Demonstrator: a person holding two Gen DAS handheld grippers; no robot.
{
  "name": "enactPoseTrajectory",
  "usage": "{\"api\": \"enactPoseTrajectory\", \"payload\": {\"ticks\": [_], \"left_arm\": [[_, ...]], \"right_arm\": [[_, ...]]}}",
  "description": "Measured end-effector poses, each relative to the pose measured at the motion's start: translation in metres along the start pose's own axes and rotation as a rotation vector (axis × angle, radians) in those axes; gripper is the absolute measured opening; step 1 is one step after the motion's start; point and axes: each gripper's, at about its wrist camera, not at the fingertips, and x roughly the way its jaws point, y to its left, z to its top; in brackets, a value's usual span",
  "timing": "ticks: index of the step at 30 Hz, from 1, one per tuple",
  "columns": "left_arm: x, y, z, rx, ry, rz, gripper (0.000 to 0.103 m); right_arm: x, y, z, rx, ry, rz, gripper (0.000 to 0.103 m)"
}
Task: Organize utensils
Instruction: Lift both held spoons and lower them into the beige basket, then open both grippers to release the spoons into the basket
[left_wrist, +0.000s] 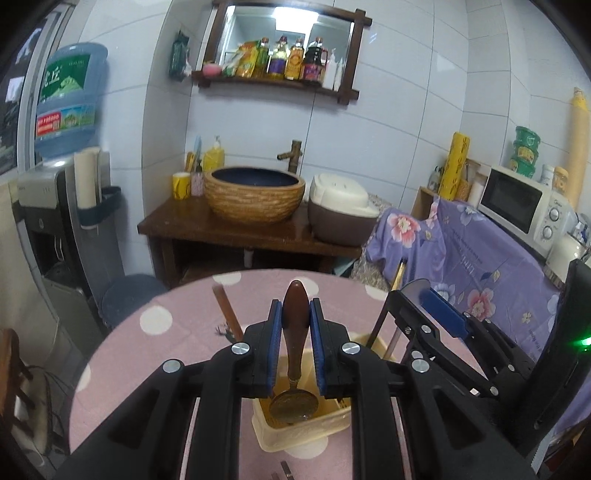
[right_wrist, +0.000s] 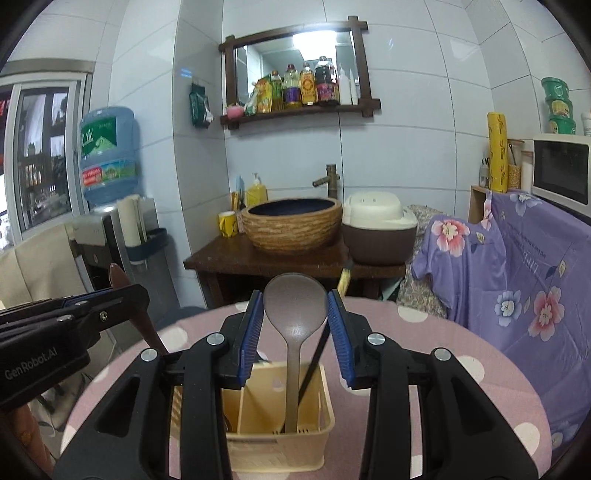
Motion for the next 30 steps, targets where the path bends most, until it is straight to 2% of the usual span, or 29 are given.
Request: {"api": "enactPoseTrajectory", "payload": {"ticks": [9,15,18,19,23,24,30], "left_arm": [[0.016,0.001,-0.033,0.023,0.048,0.016,0.016],[0.013,0.007,-0.039,0.018,0.04,0.015,0.016],[0.004,0.01,-0.042,0.001,0.026,0.009,0.018],[-0.001,0.012,-0.043,-0.003,0.025,0.007,0.019],[-0.024,0.019,-0.059,-0.02,0.018,0.028,0.045],[-0.03,0.021,-0.066,-0.027,0.026,0.035,0.05],[-0.048,0.03,-0.119,-0.062,0.145,0.044,0.05]], "right_arm": [[0.009,0.0,-0.043,-0.058,0.045,-0.008,0.037],[0.004,0.001,-0.054,-0.088,0.024,-0.002,0.037],[-0.005,-0.004,-0.054,-0.064,0.004,-0.002,0.046],[-0.008,-0.006,-0.053,-0.057,0.0,-0.005,0.05],[-0.034,-0.015,-0.056,-0.032,-0.014,-0.008,0.053],[-0.042,-0.017,-0.059,-0.032,-0.007,-0.008,0.057],[-0.092,-0.019,-0.09,-0.069,0.076,0.007,0.06]]}}
